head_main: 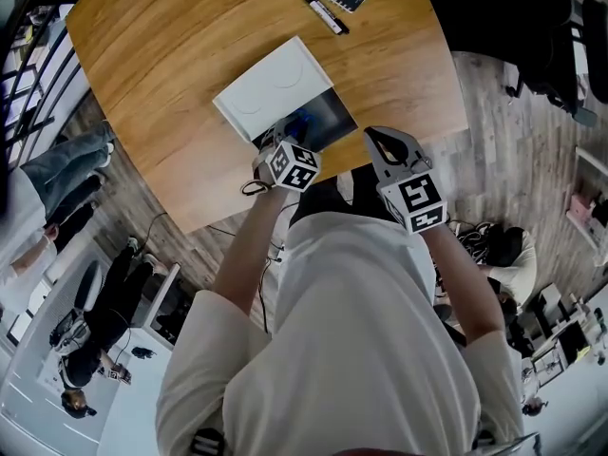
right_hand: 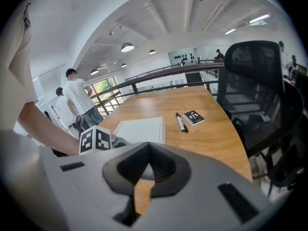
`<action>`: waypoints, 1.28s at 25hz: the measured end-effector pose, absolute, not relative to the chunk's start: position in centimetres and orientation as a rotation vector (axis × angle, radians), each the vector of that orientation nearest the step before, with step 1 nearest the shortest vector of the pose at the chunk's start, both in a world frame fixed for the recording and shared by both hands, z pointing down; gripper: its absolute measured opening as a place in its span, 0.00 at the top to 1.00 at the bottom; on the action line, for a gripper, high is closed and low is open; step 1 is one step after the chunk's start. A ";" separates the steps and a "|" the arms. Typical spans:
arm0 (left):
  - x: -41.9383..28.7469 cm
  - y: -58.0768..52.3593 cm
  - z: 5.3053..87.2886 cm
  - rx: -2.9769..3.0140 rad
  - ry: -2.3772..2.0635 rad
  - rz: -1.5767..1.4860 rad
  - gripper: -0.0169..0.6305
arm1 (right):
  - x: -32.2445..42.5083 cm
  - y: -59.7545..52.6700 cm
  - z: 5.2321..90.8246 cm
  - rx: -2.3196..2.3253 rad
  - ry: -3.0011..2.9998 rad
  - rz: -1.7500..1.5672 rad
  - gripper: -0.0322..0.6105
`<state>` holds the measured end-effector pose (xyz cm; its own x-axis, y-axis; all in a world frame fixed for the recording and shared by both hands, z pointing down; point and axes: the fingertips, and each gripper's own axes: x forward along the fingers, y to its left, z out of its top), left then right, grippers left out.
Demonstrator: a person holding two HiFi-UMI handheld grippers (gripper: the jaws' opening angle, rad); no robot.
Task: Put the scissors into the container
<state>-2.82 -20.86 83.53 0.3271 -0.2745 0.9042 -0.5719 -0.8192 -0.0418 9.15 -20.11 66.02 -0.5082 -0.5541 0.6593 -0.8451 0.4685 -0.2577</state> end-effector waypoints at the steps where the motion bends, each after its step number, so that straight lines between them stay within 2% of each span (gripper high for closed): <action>1: -2.9 -20.9 83.7 2.303 -0.767 1.495 0.86 | 9.1 -20.2 66.0 1.156 -2.231 0.784 0.95; 7: -2.6 -20.7 83.9 2.316 -0.784 1.518 0.84 | 9.0 -20.1 66.2 1.118 -2.247 0.765 0.95; 10: -2.5 -20.7 83.7 2.315 -0.785 1.490 0.77 | 9.2 -20.2 66.0 1.105 -2.253 0.758 0.95; 12: -2.5 -20.5 83.5 2.314 -0.783 1.484 0.77 | 9.5 -20.2 66.0 1.093 -2.256 0.747 0.95; 23: -2.7 -20.5 80.0 2.320 -0.886 1.473 0.81 | 10.7 -20.2 64.7 1.017 -2.300 0.662 0.95; 32: -2.5 -20.8 72.9 2.313 -1.102 1.313 0.86 | 11.9 -20.6 61.9 0.980 -2.352 0.597 0.95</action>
